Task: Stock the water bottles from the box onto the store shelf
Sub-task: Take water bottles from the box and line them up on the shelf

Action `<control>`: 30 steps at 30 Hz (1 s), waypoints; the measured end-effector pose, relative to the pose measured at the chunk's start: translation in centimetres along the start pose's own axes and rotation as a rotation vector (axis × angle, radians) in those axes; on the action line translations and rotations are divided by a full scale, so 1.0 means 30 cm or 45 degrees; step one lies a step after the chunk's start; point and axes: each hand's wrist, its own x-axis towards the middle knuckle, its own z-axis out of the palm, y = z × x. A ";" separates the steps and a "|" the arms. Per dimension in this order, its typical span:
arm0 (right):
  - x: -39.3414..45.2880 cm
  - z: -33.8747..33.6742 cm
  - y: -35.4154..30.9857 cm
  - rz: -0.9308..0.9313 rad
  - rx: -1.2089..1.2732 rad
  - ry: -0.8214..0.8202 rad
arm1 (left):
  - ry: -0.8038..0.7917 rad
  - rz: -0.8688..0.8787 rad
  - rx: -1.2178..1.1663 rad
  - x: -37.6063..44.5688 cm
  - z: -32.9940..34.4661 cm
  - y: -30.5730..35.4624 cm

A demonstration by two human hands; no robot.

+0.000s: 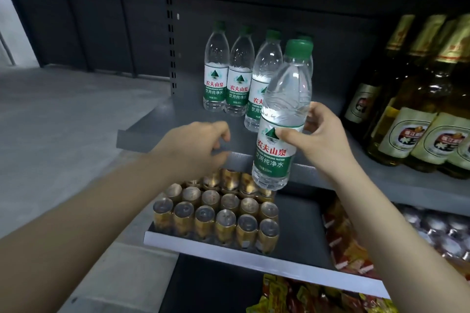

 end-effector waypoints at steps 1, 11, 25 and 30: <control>0.026 0.014 -0.003 0.000 0.002 0.009 | 0.008 0.007 -0.001 0.020 -0.010 -0.016; 0.216 0.178 0.004 -0.019 0.024 0.034 | 0.010 0.038 -0.028 0.178 -0.073 -0.176; 0.287 0.291 0.098 0.012 0.063 0.105 | 0.028 -0.012 -0.372 0.305 -0.013 -0.279; 0.290 0.284 0.093 0.004 0.074 0.026 | 0.016 0.000 -0.524 0.333 -0.006 -0.286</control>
